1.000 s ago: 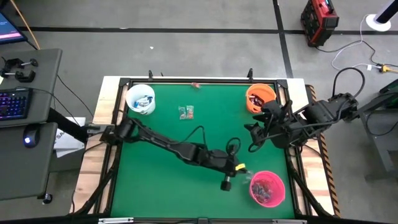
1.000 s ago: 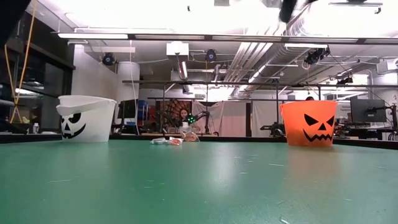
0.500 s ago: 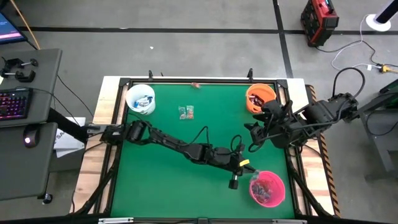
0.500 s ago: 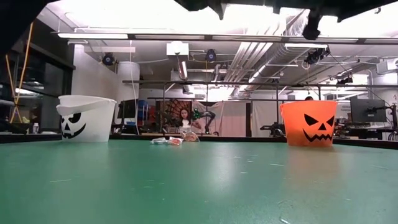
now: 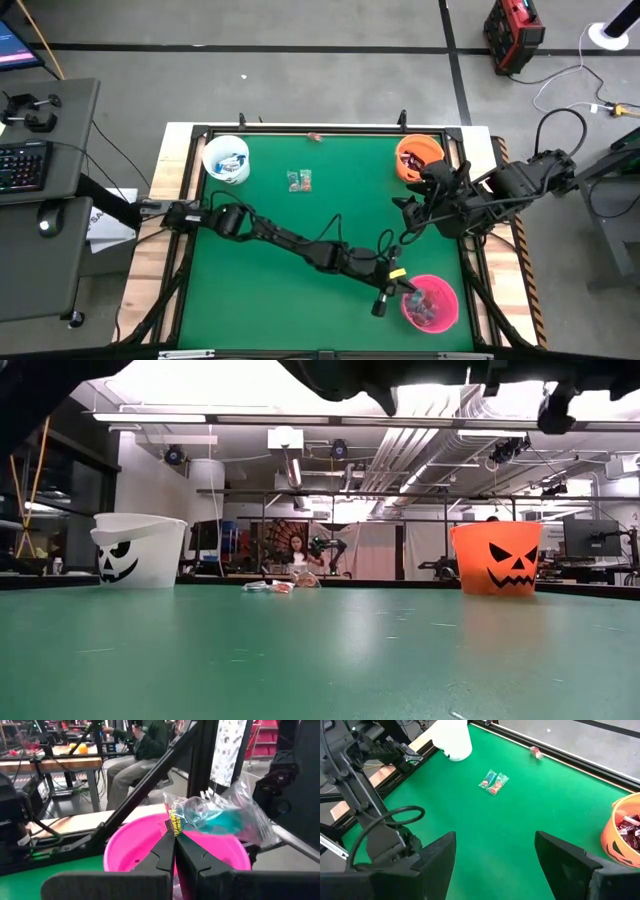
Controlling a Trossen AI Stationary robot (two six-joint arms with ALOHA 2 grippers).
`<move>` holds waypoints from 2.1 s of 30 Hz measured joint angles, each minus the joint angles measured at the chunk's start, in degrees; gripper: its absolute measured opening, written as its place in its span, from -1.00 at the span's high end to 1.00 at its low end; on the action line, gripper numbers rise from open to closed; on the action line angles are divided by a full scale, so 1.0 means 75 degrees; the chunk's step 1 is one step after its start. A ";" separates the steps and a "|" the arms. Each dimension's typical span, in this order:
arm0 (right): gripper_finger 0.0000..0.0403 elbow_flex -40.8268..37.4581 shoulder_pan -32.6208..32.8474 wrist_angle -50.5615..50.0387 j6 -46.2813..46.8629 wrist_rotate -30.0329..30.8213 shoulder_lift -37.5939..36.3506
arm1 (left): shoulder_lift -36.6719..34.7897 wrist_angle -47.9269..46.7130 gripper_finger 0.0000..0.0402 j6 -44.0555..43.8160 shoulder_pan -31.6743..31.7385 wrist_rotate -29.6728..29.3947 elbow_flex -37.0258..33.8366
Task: Sort candy by brand, put in halloween buckets
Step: Put the blue gummy into the pink bucket, then put the orange gummy into the pink bucket
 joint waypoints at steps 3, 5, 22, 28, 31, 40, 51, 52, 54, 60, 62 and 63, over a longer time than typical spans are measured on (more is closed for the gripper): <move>-0.31 0.0000 0.0000 0.0004 0.0027 0.0003 0.0000 | 0.0222 -0.0054 1.00 -0.0012 0.0006 -0.0007 0.0272; -0.31 0.0000 0.0000 0.0001 0.0096 0.0005 0.0000 | 0.0289 -0.0081 1.00 -0.0064 0.0010 -0.0020 0.0303; -0.31 -0.0003 0.0000 -0.0016 0.0058 0.0026 0.0000 | 0.0250 -0.0735 0.23 0.0079 0.0009 -0.0425 0.0309; -0.31 -0.0003 -0.0002 -0.0039 0.0058 -0.0041 0.0000 | -0.0845 -0.4054 0.11 0.0154 0.0163 -0.0397 0.0309; -0.31 -0.0093 -0.0071 -0.0054 0.0028 0.0178 -0.0003 | -0.1448 -0.6389 0.12 0.0264 0.0447 -0.0372 0.0323; -0.31 -0.0376 -0.0811 -0.0132 -0.0523 0.0163 -0.0001 | -0.4073 -0.7596 0.13 -0.0962 0.1163 -0.0177 -0.3432; -0.31 -0.0376 -0.3209 0.1248 -0.1992 -0.1127 0.0548 | -0.9330 -0.5065 0.13 -0.4350 0.1178 -0.2272 -0.9607; -0.31 -0.0376 -0.3542 0.1743 -0.2376 -0.1494 0.0747 | -0.9672 -0.5165 0.13 -0.4455 0.1259 -0.2413 -0.9809; -0.31 -0.0376 -0.4145 0.2796 -0.3092 -0.2339 0.1225 | -1.0289 -0.5406 0.13 -0.4417 0.1471 -0.2510 -1.0043; -0.31 -0.0376 -0.5362 0.5686 -0.3495 -0.4225 0.3038 | -1.1669 -0.5875 0.13 -0.3868 0.2126 -0.2833 -1.0130; -0.31 -0.0376 -0.5650 0.6245 -0.3128 -0.4691 0.3698 | -1.2088 -0.5856 0.13 -0.3867 0.2336 -0.2835 -1.0124; -0.31 -0.0376 -0.5762 0.6493 -0.2960 -0.4922 0.4035 | -1.2288 -0.5875 0.13 -0.3857 0.2429 -0.2836 -1.0124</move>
